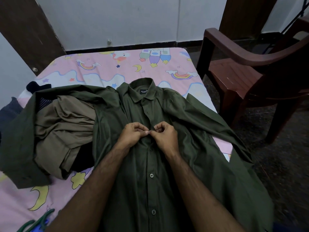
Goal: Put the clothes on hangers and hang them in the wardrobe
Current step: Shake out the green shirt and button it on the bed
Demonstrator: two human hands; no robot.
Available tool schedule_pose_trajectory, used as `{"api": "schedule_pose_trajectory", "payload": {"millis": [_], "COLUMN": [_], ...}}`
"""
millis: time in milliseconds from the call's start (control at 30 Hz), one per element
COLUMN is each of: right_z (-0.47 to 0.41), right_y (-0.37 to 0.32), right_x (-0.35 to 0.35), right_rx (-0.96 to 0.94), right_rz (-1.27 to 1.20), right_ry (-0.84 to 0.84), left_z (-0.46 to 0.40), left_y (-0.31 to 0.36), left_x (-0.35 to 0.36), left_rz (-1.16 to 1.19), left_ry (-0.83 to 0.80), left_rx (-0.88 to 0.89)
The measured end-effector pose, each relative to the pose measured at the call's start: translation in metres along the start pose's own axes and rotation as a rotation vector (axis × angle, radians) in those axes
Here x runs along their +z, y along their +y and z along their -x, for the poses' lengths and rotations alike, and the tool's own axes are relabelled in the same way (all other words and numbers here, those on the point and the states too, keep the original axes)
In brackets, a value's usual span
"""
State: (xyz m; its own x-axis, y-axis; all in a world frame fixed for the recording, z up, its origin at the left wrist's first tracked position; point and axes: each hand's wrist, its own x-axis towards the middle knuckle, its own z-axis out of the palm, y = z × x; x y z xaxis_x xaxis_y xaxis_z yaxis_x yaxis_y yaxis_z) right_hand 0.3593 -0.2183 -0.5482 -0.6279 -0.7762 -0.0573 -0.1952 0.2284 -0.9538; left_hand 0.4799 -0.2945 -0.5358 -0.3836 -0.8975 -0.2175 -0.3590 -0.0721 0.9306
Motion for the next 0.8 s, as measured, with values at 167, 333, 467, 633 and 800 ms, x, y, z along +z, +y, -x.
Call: {"api": "schedule_pose_trajectory", "payload": {"millis": [167,333,467,633,800], "right_z": [0.005,0.008,0.007,0.009,0.010], "right_y": [0.003,0.006,0.007,0.009,0.012], "right_x": [0.002,0.000,0.005,0.008,0.008], "right_rx": [-0.061,-0.095,-0.085,-0.101,-0.105], "right_rz": [0.020,-0.017,0.000,0.043,0.038], "right_ry": [0.010,0.037,0.088,0.058,0.003], "left_z": [0.000,0.000,-0.001,0.002,0.002], "left_y": [0.003,0.001,0.001,0.002,0.002], "left_x": [-0.005,-0.005,-0.006,-0.006,-0.005], "left_rz": [0.098,0.134,0.144,0.133,0.126], "left_ry": [-0.032,-0.045,-0.053,-0.051,-0.042], "left_rx": [-0.035,-0.055,-0.050,-0.046,-0.041]}}
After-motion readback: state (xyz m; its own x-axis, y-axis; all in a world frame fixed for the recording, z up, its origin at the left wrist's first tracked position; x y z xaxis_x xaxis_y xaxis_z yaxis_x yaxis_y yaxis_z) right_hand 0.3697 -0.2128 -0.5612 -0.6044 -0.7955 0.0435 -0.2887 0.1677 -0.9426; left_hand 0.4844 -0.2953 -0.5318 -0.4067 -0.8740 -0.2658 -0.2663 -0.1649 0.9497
